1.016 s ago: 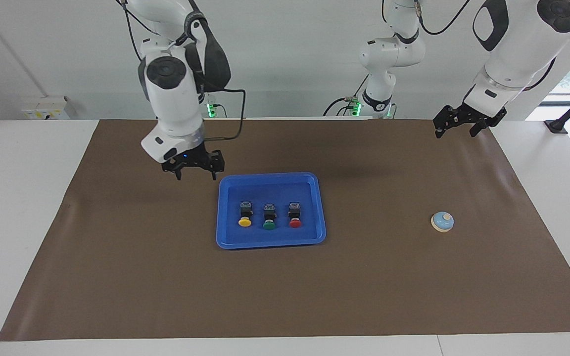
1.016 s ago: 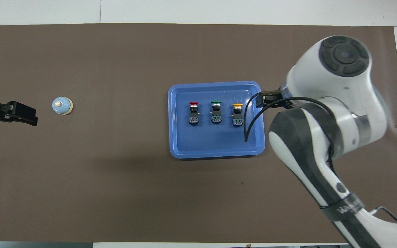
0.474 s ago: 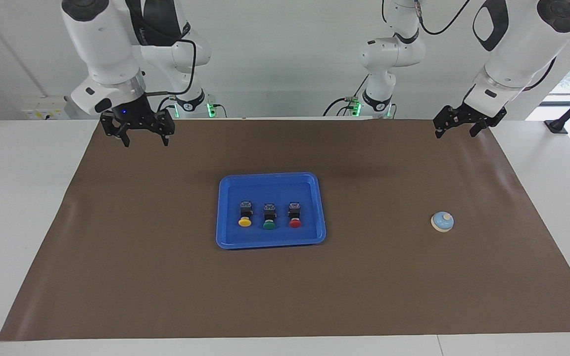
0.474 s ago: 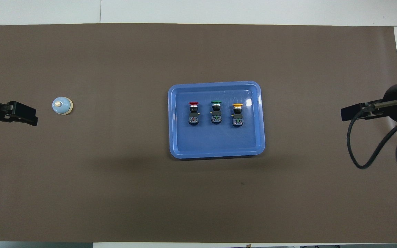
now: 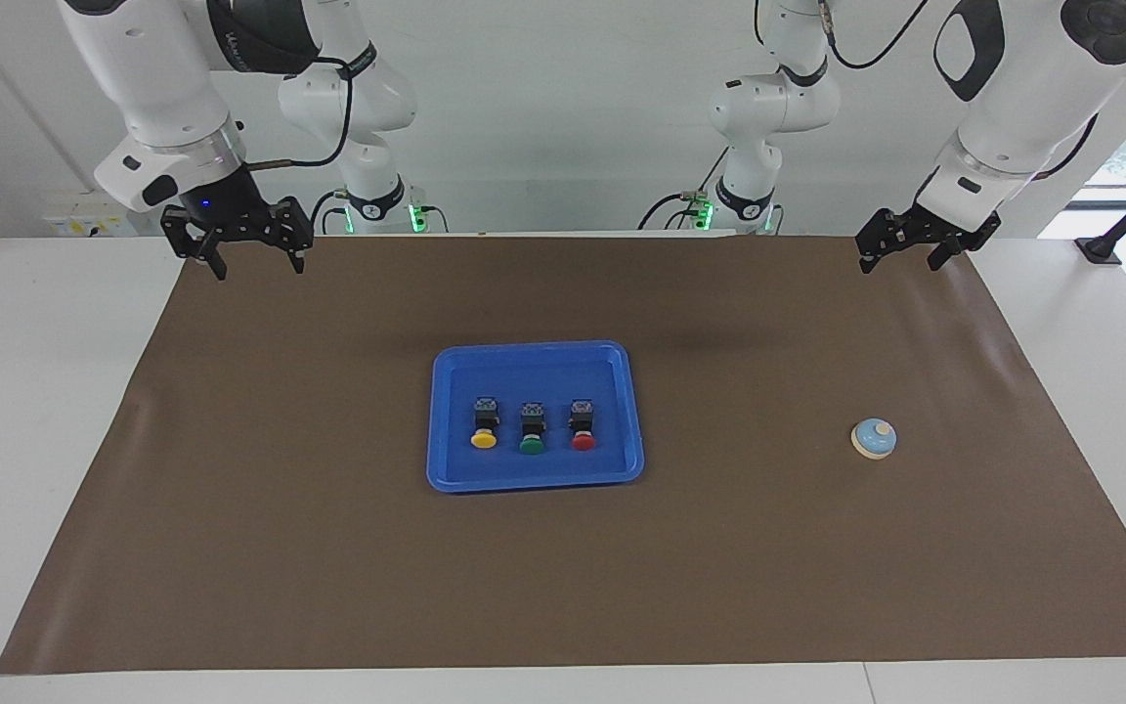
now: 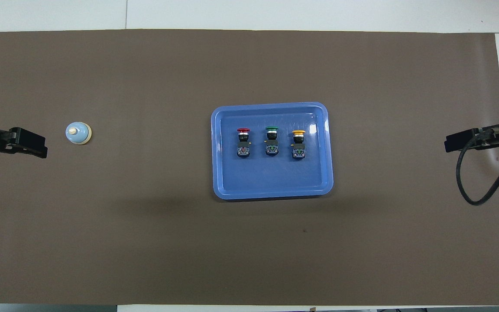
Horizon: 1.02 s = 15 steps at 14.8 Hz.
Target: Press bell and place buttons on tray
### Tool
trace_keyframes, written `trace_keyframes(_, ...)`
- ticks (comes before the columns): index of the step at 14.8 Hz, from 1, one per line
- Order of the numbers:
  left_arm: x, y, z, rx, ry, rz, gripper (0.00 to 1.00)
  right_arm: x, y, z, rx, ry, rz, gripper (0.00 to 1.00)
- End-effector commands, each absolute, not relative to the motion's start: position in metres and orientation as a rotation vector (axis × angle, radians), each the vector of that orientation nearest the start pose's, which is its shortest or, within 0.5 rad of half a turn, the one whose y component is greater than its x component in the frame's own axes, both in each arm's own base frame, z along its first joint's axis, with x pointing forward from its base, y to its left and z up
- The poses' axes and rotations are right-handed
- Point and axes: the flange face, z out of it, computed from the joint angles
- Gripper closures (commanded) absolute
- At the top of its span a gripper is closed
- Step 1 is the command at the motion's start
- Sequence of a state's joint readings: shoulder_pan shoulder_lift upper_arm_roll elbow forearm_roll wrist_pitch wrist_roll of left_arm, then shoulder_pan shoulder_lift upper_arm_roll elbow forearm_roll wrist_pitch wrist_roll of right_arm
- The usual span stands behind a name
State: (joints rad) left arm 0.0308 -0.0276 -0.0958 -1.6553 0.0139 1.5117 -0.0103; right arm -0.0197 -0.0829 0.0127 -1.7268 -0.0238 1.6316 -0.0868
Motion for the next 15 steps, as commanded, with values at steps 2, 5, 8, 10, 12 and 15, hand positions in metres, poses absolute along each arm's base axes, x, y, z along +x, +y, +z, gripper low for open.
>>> trace_keyframes(2,0.535,-0.032,0.598,-3.096,0.082,0.198,0.00,0.534,-0.011,0.609,-3.185,-0.243,0.032,0.00)
trace_keyframes(5,0.535,-0.032,0.598,-3.096,0.084,0.198,0.00,0.535,-0.006,0.613,-3.175,-0.251,0.037,0.00)
trace_keyframes(8,0.535,-0.032,0.598,-3.096,0.082,0.198,0.00,0.534,-0.004,0.608,-3.171,-0.248,0.054,0.00)
trace_keyframes(10,0.535,-0.032,0.598,-3.096,0.084,0.198,0.00,0.533,0.000,0.609,-3.154,-0.207,0.046,0.00)
trace_keyframes(12,0.535,-0.032,0.598,-3.096,0.084,0.198,0.00,0.532,-0.001,0.604,-3.151,-0.194,0.064,0.00)
trace_keyframes(15,0.535,-0.032,0.598,-3.096,0.084,0.198,0.00,0.532,0.002,0.604,-3.150,-0.202,0.060,0.00)
